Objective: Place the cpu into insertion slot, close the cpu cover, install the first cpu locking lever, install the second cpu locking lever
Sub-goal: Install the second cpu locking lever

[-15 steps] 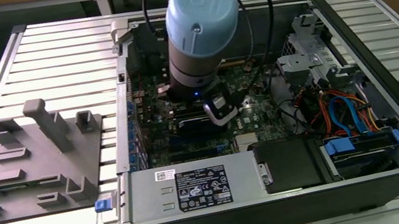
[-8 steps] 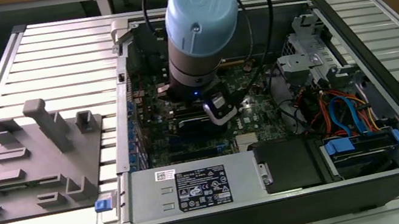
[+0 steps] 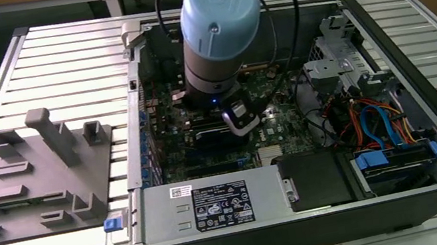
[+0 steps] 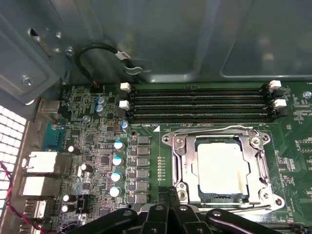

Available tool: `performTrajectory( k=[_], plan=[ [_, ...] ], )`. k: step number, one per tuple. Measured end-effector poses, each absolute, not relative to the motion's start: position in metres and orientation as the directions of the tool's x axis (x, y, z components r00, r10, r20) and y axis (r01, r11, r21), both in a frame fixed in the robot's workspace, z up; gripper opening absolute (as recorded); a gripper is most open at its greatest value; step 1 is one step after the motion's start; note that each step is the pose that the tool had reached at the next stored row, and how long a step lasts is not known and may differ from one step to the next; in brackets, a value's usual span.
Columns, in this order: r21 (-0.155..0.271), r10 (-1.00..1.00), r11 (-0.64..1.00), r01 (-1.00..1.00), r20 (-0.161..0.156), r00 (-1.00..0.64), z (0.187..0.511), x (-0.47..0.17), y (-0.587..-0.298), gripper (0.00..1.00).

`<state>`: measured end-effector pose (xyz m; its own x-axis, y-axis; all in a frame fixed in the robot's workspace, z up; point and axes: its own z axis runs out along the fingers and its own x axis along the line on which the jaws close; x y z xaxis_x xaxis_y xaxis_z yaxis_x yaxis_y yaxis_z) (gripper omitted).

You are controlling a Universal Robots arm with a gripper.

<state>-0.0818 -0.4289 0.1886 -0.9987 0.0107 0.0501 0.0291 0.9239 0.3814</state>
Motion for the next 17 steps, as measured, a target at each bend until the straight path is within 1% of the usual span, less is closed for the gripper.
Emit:
performTrajectory(
  k=[6, 17],
  plan=[
    [0.381, 0.011, 0.924, 0.029, 0.050, -0.999, 0.201, -0.082, -0.429, 0.11],
    [0.383, 0.011, 0.923, 0.029, 0.050, -0.999, 0.201, -0.082, -0.429, 0.11]
  ],
)
